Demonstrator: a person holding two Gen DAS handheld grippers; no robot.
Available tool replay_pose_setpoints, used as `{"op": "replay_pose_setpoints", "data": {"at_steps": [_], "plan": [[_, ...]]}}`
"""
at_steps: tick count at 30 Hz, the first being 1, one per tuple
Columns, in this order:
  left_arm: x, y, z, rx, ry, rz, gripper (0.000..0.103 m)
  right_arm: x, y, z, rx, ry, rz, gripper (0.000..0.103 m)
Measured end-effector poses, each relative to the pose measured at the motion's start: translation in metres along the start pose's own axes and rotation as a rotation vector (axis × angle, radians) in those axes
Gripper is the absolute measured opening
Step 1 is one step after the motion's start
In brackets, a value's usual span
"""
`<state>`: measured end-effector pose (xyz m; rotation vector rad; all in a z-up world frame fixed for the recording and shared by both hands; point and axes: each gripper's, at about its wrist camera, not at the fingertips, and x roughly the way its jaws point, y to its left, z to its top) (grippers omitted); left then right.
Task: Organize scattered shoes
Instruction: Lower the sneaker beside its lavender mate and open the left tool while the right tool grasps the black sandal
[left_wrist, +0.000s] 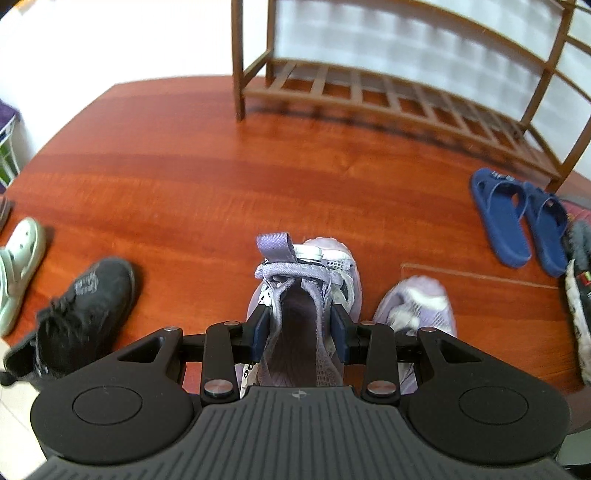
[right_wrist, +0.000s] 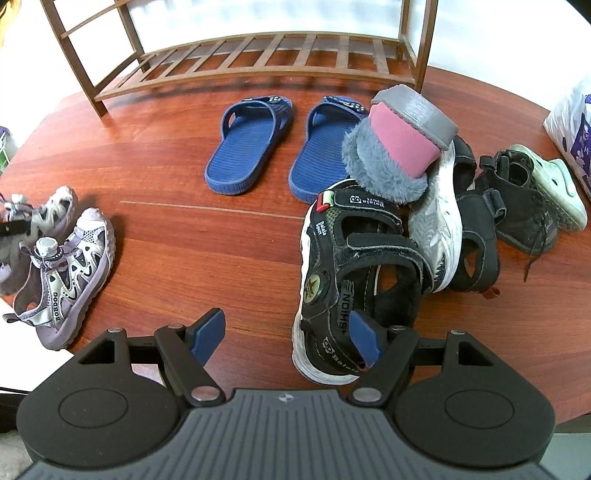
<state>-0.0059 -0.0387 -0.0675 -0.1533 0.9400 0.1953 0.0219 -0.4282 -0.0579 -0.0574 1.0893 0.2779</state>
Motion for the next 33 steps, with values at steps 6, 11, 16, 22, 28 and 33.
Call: {"op": "replay_pose_setpoints", "data": {"at_steps": [6,11,16,22,28,33], "plan": [[0.004,-0.006,-0.01,-0.023,0.03,0.017,0.039,0.0,-0.001,-0.001,0.001,0.005,-0.003,0.079],[0.004,-0.012,-0.02,-0.004,0.039,0.002,0.04,-0.003,-0.001,-0.002,-0.002,0.005,-0.007,0.08],[0.004,-0.012,-0.022,0.001,0.053,0.011,0.049,-0.01,-0.002,-0.003,-0.005,0.004,-0.003,0.081],[-0.006,-0.007,-0.015,-0.017,0.037,-0.007,0.073,-0.022,-0.003,0.0,-0.023,-0.023,-0.011,0.084],[-0.022,-0.002,-0.005,-0.068,0.034,-0.012,0.084,-0.023,-0.018,0.007,0.014,-0.04,-0.046,0.089],[-0.032,-0.001,0.004,-0.139,0.029,-0.026,0.084,-0.006,-0.036,0.011,0.059,-0.003,-0.063,0.09]]}}
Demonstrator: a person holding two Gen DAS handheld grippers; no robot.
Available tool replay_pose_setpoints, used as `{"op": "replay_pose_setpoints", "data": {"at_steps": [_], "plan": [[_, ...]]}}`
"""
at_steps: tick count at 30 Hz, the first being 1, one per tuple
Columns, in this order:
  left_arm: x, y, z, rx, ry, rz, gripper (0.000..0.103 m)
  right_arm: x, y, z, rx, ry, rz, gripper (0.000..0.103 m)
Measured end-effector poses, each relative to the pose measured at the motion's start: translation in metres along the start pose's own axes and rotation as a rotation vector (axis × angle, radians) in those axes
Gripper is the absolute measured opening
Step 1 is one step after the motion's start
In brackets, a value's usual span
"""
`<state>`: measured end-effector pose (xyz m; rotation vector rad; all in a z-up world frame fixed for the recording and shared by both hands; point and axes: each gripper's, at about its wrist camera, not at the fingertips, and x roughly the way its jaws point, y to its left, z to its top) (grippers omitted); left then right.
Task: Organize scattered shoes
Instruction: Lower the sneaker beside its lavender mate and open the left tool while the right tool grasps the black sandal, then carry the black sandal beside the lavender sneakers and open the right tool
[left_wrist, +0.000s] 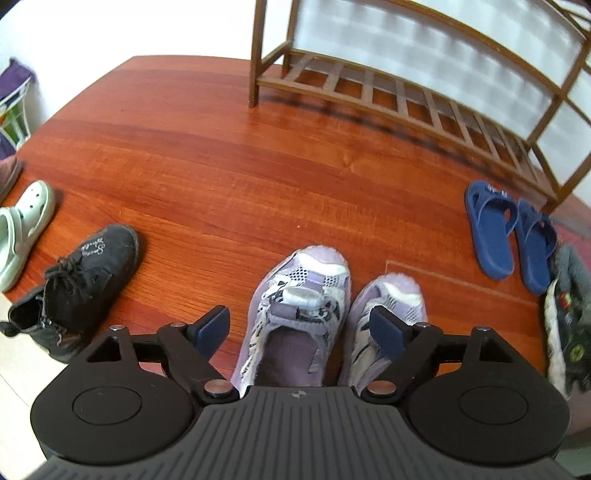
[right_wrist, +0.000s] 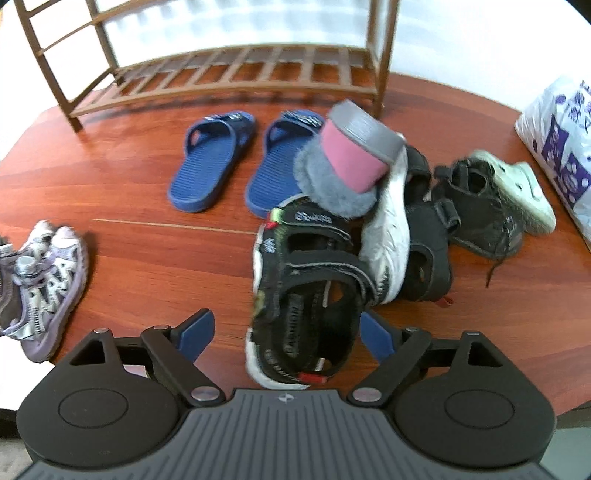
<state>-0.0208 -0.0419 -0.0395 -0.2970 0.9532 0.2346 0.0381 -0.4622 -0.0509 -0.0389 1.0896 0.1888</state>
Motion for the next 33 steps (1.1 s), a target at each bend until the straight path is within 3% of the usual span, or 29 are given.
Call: {"op": "replay_pose_setpoints", "data": {"at_steps": [14,23,28,33], "plan": [[-0.018,-0.012,-0.008,-0.044,0.038,-0.043,0.086,0.066,-0.025,0.009,0.144,0.102,0.066,0.088],[-0.027,-0.002,-0.013,-0.073,0.051,-0.028,0.086,0.054,-0.013,0.008,0.165,0.07,0.077,0.067],[-0.03,0.003,-0.01,-0.066,0.046,-0.037,0.086,0.043,0.002,0.006,0.179,0.084,0.122,0.066],[-0.03,0.01,-0.002,-0.051,0.039,-0.056,0.086,0.038,0.048,-0.004,0.145,0.11,0.165,0.066]]}}
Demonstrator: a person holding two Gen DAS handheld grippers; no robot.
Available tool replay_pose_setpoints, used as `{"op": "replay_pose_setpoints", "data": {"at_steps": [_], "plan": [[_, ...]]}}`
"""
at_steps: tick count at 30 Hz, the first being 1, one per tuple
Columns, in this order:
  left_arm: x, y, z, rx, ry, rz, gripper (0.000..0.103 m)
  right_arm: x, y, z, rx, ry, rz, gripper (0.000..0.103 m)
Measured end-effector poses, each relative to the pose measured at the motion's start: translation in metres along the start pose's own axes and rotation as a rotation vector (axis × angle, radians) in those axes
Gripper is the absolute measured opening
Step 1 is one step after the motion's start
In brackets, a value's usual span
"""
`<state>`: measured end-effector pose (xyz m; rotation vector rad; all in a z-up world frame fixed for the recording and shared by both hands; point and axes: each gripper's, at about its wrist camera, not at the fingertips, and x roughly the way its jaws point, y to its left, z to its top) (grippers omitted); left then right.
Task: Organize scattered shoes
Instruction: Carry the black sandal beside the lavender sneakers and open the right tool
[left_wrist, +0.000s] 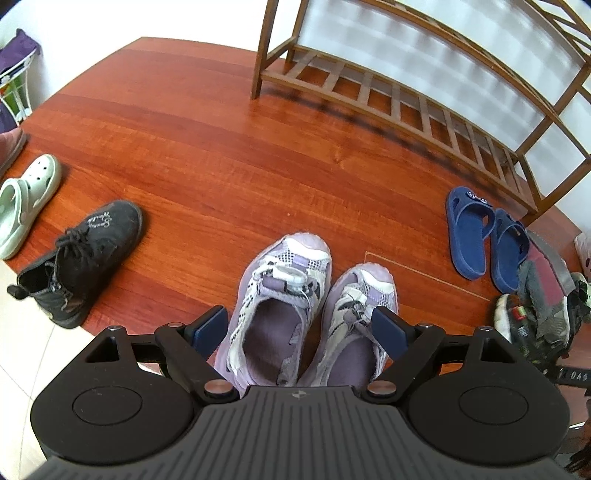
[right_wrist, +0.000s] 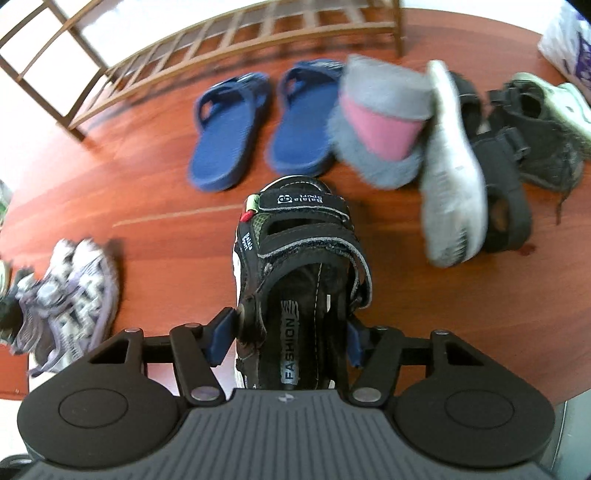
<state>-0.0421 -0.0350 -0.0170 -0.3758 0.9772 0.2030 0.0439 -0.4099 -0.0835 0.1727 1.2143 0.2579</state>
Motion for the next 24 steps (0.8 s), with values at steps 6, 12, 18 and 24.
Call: {"op": "replay_pose_setpoints", "data": {"at_steps": [6,12,18,24], "plan": [[-0.007,0.01,0.009,0.02,-0.008,-0.018,0.086,0.013,0.053,-0.008,-0.023,0.015,0.017,0.066],[-0.013,0.026,0.014,0.044,-0.006,-0.029,0.086,0.021,0.096,-0.017,-0.055,0.018,-0.039,0.068],[-0.013,0.047,0.019,0.045,0.005,-0.047,0.086,0.027,0.127,-0.026,-0.089,0.032,-0.096,0.07],[-0.015,0.052,0.022,0.1,0.004,-0.088,0.089,0.035,0.151,-0.037,-0.096,0.05,-0.108,0.072]]}}
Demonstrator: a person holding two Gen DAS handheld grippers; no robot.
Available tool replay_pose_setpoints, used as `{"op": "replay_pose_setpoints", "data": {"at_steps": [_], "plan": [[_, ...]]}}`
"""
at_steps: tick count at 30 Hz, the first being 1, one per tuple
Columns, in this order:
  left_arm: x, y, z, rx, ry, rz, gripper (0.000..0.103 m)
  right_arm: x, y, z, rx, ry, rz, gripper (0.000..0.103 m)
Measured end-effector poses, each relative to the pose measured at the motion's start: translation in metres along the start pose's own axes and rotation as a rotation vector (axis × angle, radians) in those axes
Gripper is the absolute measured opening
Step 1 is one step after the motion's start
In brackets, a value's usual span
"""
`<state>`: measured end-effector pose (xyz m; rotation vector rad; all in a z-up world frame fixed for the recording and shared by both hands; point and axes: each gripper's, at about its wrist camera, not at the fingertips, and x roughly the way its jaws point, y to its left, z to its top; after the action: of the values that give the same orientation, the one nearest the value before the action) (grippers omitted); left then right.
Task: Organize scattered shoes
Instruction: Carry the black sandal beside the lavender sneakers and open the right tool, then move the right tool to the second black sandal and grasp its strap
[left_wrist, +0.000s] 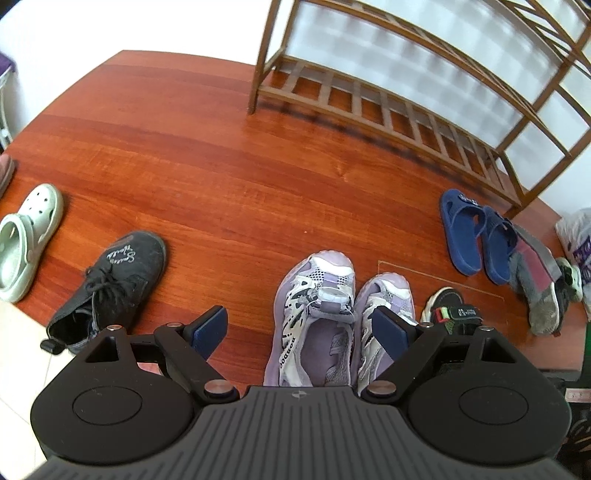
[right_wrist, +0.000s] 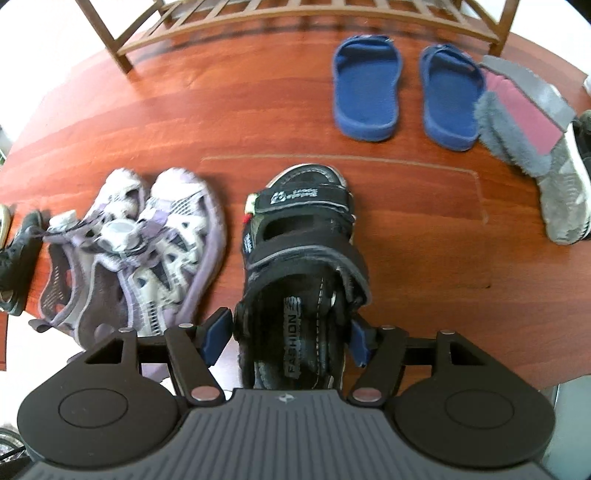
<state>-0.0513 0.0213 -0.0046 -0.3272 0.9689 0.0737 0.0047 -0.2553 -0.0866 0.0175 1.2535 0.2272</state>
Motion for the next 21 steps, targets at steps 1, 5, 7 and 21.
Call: {"op": "replay_pose_setpoints", "data": {"at_steps": [1,5,7,21], "plan": [[0.0,-0.001,0.0,0.01,0.001,-0.006,0.089,0.0,0.003,0.0,-0.002,-0.003,-0.006,0.073],[0.001,-0.003,-0.001,0.042,0.009,-0.032,0.09,0.001,0.006,-0.001,0.011,0.004,-0.008,0.075],[0.001,-0.006,-0.002,0.061,0.013,-0.043,0.09,-0.001,0.005,-0.003,0.013,0.004,-0.007,0.076],[0.017,-0.05,0.003,0.12,0.05,-0.117,0.093,-0.062,-0.023,-0.005,-0.033,-0.133,-0.028,0.088]]}}
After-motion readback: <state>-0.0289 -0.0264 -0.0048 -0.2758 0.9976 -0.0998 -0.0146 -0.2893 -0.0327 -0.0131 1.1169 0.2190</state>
